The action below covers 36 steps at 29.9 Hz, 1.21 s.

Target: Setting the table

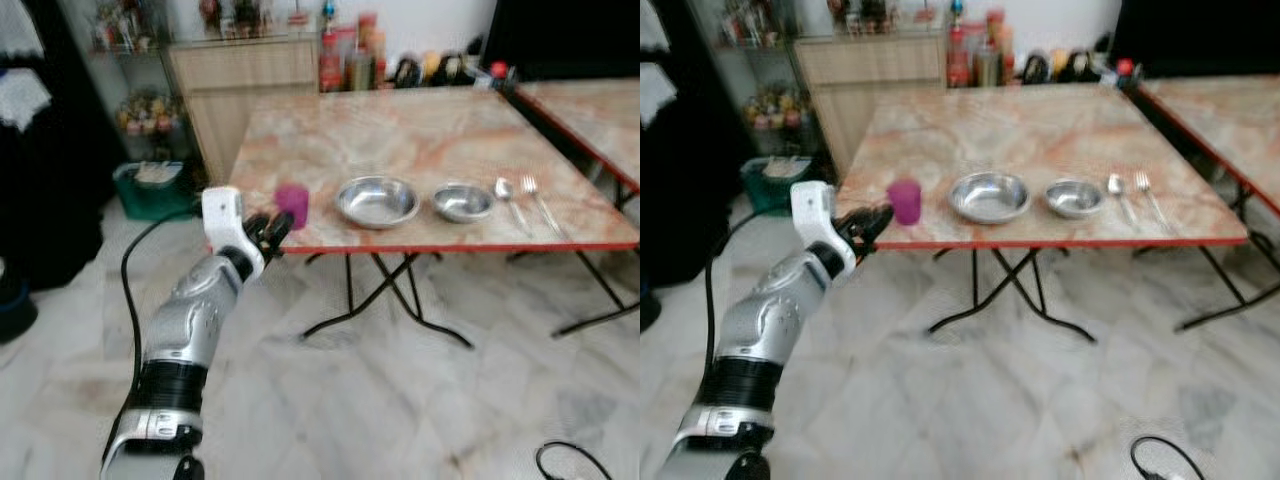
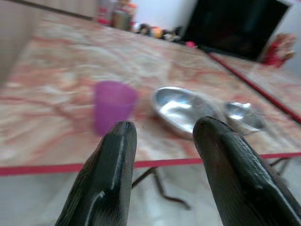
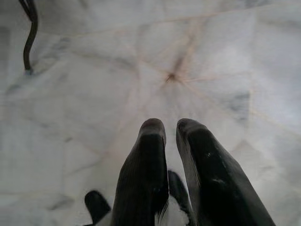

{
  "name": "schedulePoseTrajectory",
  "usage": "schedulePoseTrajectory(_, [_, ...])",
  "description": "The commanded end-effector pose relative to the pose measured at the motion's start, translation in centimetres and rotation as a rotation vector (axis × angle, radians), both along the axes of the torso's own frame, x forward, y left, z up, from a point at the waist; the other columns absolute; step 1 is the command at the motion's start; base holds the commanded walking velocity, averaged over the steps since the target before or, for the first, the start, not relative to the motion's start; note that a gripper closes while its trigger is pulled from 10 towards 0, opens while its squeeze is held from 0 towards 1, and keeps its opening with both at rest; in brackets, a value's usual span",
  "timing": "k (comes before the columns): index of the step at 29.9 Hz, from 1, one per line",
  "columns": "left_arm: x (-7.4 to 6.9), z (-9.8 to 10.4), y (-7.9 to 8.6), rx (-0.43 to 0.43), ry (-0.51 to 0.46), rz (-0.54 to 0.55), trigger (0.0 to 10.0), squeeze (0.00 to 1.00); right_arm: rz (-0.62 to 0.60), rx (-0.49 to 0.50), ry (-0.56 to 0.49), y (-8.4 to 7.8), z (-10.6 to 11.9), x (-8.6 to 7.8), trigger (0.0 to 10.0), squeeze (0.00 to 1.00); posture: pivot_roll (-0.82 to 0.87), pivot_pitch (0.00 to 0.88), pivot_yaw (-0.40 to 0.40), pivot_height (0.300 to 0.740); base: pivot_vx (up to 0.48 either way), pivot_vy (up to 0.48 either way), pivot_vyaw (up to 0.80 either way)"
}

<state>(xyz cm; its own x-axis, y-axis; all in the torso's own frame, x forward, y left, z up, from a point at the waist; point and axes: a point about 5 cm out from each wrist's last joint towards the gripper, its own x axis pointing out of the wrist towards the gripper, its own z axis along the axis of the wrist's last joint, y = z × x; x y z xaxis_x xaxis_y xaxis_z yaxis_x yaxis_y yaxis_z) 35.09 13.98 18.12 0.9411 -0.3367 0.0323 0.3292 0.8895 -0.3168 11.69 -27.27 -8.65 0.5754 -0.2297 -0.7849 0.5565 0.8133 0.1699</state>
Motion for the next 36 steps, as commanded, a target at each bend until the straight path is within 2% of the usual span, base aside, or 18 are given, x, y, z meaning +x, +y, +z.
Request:
schedulePoseTrajectory(1, [0.0,0.4,-0.8,0.000,-0.006,-0.028,10.0,0.00,-0.013,-0.012,0.005,-0.5,0.1,-0.3,10.0,0.00,0.12,0.000,0.044,0.740,0.274,0.000,0.00])
schedulePoseTrajectory(8, [0.0,0.7,-1.0,0.007,-0.019,-0.040,10.0,0.00,-0.014,-0.015,0.011,-0.5,0.0,-0.4,10.0,0.00,0.12,0.000,0.045,0.740,0.266,0.000,0.00])
schedulePoseTrajectory(13, [0.0,0.7,-1.3,0.023,-0.030,-0.058,10.0,0.00,-0.023,-0.019,0.010,-0.5,0.1,-0.4,10.0,0.00,0.11,0.000,0.042,0.740,0.000,0.000,0.00])
schedulePoseTrajectory(23, [-0.4,1.0,-1.9,-0.013,-0.052,-0.074,10.0,0.00,-0.023,-0.029,0.016,-0.8,0.1,-0.5,10.0,0.00,0.11,0.000,0.028,0.740,0.000,0.000,0.00])
schedulePoseTrajectory(29, [-0.8,0.7,-2.4,-0.002,-0.057,-0.113,10.0,0.00,-0.020,-0.040,0.018,-1.0,0.2,-0.5,10.0,0.00,0.11,0.000,0.021,0.740,0.000,0.000,-0.61])
schedulePoseTrajectory(36, [-1.0,0.4,-2.6,0.013,-0.045,-0.121,10.0,0.00,-0.020,-0.054,0.025,-1.1,0.2,-0.5,10.0,0.00,0.11,0.000,0.020,0.740,0.158,0.000,0.00])
